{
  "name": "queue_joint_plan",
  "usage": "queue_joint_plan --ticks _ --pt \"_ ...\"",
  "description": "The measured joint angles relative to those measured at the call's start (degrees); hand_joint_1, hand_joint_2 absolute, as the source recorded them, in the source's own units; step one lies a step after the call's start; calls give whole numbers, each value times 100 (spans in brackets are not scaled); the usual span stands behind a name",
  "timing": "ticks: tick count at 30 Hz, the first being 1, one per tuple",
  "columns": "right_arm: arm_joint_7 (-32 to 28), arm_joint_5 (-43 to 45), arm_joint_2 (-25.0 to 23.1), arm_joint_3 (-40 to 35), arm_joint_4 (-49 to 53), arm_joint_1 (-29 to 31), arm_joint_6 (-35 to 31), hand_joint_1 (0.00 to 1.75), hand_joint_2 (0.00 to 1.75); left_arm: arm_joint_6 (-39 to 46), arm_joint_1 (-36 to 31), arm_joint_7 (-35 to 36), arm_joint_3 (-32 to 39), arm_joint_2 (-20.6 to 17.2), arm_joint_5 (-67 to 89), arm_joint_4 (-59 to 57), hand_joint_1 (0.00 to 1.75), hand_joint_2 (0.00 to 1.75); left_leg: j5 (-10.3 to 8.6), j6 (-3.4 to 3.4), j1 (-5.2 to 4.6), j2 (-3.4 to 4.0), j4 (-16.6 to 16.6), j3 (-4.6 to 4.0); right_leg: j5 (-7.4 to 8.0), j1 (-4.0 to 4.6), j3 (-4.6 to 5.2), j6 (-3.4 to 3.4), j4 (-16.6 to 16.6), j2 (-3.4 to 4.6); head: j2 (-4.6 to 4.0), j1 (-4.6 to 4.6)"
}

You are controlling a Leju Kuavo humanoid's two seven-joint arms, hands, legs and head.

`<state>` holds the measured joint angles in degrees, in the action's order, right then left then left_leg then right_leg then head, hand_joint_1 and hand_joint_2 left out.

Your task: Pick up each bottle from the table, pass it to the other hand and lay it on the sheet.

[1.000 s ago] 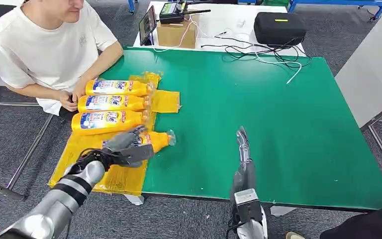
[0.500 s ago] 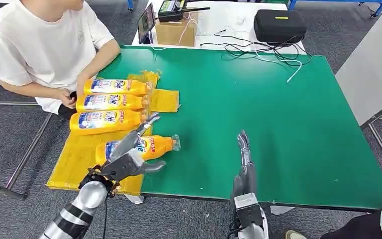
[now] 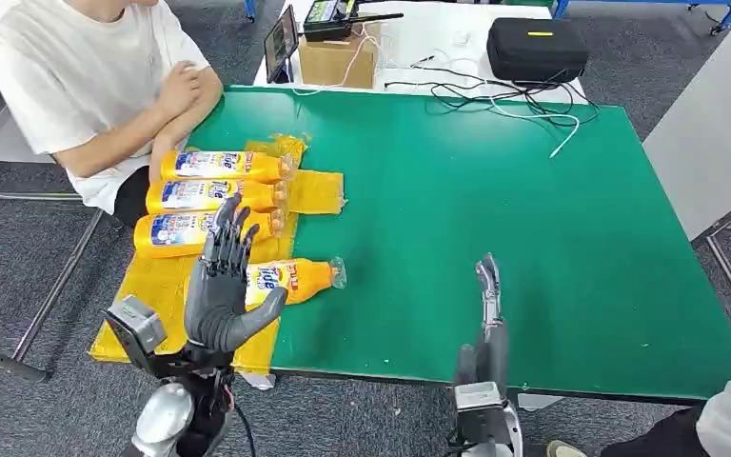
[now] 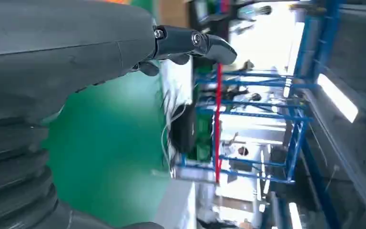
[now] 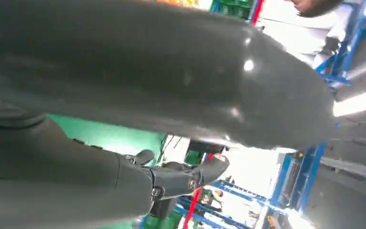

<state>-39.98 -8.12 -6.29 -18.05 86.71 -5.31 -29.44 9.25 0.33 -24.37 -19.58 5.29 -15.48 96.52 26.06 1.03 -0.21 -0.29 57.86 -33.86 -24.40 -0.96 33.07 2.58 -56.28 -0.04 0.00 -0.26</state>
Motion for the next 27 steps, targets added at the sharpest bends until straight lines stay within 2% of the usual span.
queue_joint_plan --ticks 2,5,13,14,19,20,23,24,25,27 --pt "0 403 -30 35 181 -103 229 0 0 163 286 -13 2 103 -176 69 0 175 4 3 0 4 0 0 0 1 5 0 0 1 2 0" --pt "0 517 -120 138 334 -230 334 0 0 317 620 -101 -24 230 -261 72 0 175 4 3 1 4 0 -2 -1 1 8 -1 0 1 0 0" --pt "26 653 -256 300 439 -305 336 0 0 529 809 13 -68 350 -382 48 0 175 2 4 1 4 0 0 0 1 3 -1 0 0 0 -2" --pt "118 751 -297 332 437 -304 297 0 0 623 832 -7 -85 348 -382 19 0 0 2 4 1 5 0 0 0 1 4 -1 0 1 0 0" --pt "932 659 -547 474 275 -259 -653 0 0 1393 918 -252 -282 333 -218 -228 0 0 3 4 1 4 0 -2 0 1 4 -1 -1 1 0 -2" --pt "1034 622 -579 487 150 -219 -862 0 0 1491 928 -271 -323 333 -207 -269 0 175 3 4 1 5 0 -2 0 1 5 -1 -1 1 2 0" --pt "879 916 -704 511 -142 -161 -971 0 0 1685 918 -385 -444 339 -98 -363 0 175 3 4 1 2 0 -3 -1 1 6 -1 0 0 0 -2" --pt "998 991 -713 492 -171 -159 -904 0 0 1709 916 -435 -476 350 -71 -389 0 175 3 4 1 1 0 -3 -1 1 5 -1 0 0 0 -2" --pt "1162 1033 -698 452 -173 -161 -797 0 175 1669 916 -472 -498 350 -82 -402 0 175 3 4 2 2 0 -3 -1 1 5 -1 -1 0 0 -2" --pt "1335 1107 -609 317 -140 -202 -165 0 175 1288 916 -577 -560 333 -189 -418 0 175 3 4 0 4 0 -4 -1 0 8 -1 0 0 2 -2"
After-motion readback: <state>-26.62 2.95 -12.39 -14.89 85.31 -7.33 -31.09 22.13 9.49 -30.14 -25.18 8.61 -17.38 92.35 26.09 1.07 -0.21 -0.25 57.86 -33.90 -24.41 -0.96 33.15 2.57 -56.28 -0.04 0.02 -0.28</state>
